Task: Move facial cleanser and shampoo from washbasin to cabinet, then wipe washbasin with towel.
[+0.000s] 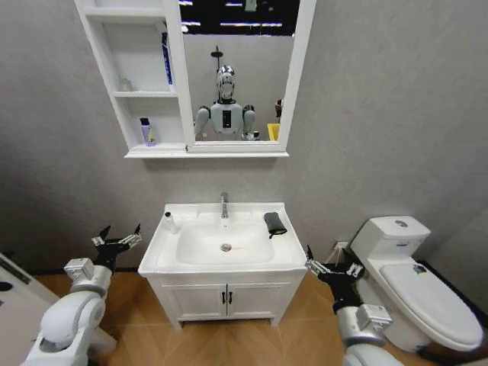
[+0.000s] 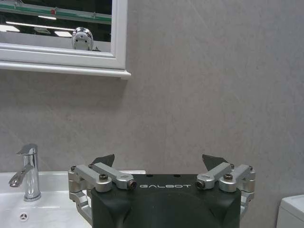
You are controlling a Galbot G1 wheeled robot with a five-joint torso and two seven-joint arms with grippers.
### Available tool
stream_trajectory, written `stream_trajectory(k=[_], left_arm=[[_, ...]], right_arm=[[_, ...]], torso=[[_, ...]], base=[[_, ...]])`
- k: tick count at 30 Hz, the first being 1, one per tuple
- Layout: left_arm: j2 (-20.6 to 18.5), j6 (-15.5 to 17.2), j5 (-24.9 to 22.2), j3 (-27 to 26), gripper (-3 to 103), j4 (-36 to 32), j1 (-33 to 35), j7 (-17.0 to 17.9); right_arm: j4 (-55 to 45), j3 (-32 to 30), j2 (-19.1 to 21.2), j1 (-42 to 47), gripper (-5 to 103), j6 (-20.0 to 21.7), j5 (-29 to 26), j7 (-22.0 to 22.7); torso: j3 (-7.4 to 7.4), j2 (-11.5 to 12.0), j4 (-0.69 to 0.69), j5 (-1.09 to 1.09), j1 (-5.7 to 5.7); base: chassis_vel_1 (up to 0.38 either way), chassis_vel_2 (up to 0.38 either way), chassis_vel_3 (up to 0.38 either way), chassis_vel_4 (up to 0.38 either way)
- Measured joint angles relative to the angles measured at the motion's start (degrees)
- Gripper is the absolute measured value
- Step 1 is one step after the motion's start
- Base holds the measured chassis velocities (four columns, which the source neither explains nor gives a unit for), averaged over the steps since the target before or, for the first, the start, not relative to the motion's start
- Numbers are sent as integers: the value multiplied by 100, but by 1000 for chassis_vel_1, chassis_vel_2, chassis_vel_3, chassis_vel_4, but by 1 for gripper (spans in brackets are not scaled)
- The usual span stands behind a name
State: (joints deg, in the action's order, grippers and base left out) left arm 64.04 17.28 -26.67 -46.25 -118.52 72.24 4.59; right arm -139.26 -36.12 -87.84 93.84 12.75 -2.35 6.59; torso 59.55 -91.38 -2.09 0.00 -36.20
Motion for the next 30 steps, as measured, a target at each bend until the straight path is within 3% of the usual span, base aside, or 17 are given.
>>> stream_trajectory(k=[10, 30], left_arm=[[105, 84, 70, 327, 100, 58, -184, 146], [201, 196, 95, 375, 100, -132, -47, 165]], right_arm=[[169, -16, -29, 17, 100, -172, 55, 6], [100, -90, -52, 148, 100, -248, 35, 42]], torso=[[0, 0, 0, 0, 1], [-1, -1, -1, 0, 3]], base=[[-36, 51, 42, -45], [0, 0, 0, 0]])
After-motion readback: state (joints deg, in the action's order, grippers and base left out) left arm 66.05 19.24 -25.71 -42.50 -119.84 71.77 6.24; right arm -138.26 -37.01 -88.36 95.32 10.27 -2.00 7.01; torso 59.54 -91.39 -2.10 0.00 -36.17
